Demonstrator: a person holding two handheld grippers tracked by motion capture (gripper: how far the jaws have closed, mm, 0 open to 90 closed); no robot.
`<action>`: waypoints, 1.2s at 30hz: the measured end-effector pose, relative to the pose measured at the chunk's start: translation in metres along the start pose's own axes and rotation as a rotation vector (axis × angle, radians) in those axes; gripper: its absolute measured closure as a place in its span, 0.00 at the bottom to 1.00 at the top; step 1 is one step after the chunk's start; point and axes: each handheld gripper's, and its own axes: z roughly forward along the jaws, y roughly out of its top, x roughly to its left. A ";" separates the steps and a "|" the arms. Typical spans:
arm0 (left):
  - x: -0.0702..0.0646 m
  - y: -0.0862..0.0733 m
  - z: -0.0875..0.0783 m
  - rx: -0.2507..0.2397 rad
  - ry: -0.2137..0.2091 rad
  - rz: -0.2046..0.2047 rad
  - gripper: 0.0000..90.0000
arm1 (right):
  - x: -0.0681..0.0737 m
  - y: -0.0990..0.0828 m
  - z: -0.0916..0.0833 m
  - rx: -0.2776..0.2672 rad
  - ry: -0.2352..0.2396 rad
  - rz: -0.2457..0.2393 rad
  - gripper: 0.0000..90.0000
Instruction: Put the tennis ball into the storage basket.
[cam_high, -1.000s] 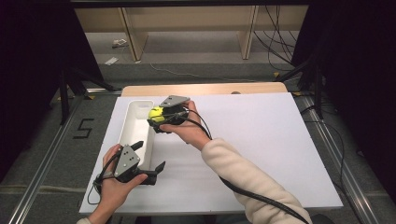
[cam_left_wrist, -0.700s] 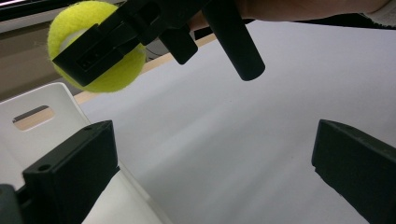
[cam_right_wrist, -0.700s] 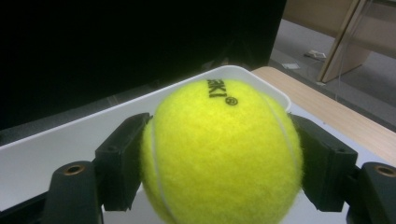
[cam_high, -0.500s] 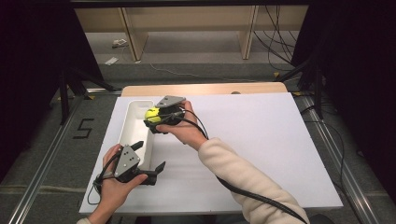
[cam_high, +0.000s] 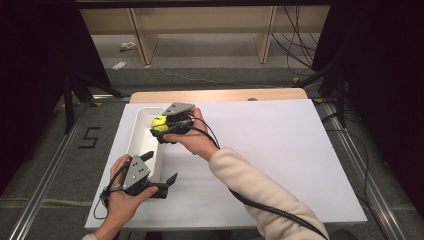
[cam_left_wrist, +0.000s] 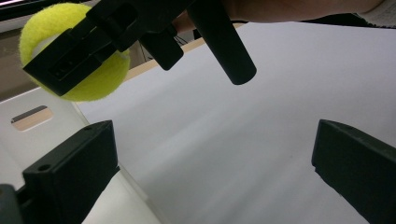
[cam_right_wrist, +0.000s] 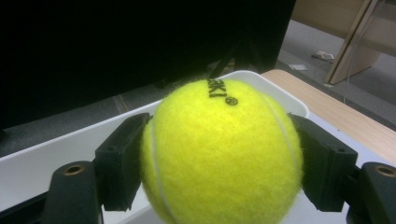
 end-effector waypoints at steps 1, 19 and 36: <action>0.000 0.000 0.000 0.000 0.000 0.000 0.00 | 0.000 0.000 0.000 -0.001 0.001 0.001 0.30; 0.000 0.000 0.000 0.001 0.001 0.001 0.00 | 0.005 0.005 0.006 0.000 0.015 -0.008 0.30; 0.000 0.000 0.000 0.000 0.001 0.004 0.00 | 0.008 0.007 0.010 0.000 0.022 -0.008 0.30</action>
